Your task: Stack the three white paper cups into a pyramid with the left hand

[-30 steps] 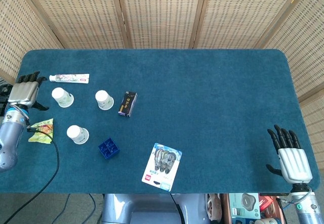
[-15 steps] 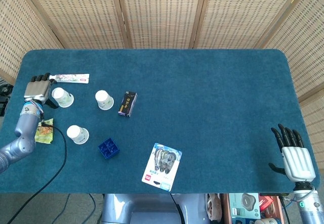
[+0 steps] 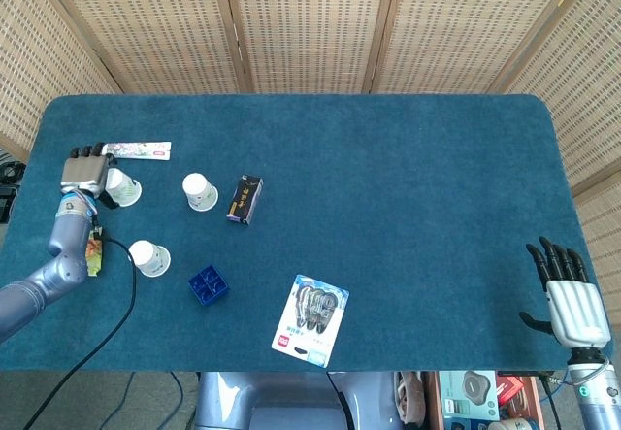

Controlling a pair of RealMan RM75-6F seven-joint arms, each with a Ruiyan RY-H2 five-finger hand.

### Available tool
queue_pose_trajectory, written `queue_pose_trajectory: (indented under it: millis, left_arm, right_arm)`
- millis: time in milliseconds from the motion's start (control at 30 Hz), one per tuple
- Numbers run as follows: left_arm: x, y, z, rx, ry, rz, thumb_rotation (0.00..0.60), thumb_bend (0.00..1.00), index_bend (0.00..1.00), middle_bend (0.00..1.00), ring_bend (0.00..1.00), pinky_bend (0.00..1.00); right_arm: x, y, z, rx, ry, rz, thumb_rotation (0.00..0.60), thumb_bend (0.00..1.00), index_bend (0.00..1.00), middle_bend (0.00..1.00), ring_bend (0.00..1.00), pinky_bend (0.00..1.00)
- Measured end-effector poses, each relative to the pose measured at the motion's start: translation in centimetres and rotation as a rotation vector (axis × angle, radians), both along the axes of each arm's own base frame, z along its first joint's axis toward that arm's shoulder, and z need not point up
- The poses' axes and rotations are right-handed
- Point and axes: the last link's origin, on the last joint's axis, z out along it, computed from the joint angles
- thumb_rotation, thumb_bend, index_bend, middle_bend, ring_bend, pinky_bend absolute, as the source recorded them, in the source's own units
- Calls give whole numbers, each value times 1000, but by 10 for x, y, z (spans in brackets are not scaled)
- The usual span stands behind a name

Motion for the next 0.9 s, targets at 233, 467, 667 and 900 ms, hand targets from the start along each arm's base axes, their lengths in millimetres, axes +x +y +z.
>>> queue_pose_trajectory:
  millis: [233,467,667,900]
  left_arm:
    - [-4,4,-6,0,14,5,600,135,288,0,0,0]
    - [-9,4,-12,-9,24,12,600,252,366,0,0,0]
    - [-11,3,-16,-15,25,13,600,254,381,0,0,0]
    - [-7,3,-17,-6,10,0,600,256,408,0,0,0]
  right_arm:
    - [-1,-1,-2,7,0,-3,600,99,0,0,0,0]
    - [0,-1,-1,1,-5,2,600,99,0,0,0,0]
    - [0,-1,0,-3,-8,6,600,99,0,0,0,0]
    - [-1,-1,0,-4,-11,5,600,99,0,0,0,0]
